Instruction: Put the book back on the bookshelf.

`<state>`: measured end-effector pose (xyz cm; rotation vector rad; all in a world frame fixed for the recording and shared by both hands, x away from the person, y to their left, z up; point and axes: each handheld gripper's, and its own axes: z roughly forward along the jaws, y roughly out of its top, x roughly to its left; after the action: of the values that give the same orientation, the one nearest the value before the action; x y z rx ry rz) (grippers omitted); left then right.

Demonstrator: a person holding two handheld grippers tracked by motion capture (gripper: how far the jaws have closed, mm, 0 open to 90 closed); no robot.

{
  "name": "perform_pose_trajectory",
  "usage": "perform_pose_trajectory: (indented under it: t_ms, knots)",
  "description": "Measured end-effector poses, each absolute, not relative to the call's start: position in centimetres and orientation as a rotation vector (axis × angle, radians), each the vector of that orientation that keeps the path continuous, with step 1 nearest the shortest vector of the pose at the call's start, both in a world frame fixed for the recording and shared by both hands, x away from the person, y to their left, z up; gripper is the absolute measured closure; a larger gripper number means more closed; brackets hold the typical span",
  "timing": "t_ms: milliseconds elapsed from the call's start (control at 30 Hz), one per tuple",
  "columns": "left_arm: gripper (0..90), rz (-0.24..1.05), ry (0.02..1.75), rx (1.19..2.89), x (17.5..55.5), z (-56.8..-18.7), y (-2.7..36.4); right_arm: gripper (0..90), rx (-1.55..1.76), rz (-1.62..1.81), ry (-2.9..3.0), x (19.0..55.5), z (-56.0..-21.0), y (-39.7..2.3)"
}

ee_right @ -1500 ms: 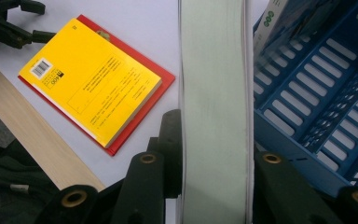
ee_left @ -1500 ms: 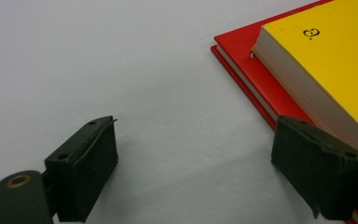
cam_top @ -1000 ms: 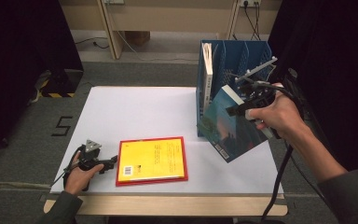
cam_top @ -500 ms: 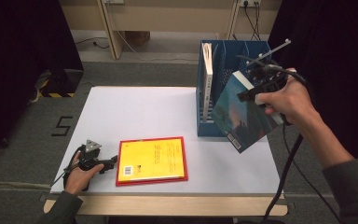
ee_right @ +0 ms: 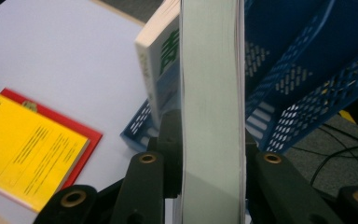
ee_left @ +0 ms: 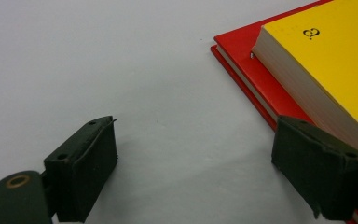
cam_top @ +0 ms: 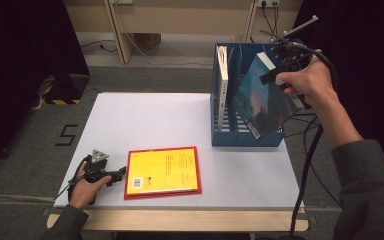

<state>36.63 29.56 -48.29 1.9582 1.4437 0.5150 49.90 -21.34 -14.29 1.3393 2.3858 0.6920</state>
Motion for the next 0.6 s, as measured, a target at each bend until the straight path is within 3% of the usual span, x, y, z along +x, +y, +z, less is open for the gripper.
perform_pose_trajectory:
  t_ms: [600]
  knots:
    - [12.7,0.513,1.444,1.96,36.7,-48.3,29.6,73.4,1.514,0.682,2.224,55.8,-15.1,-22.7]
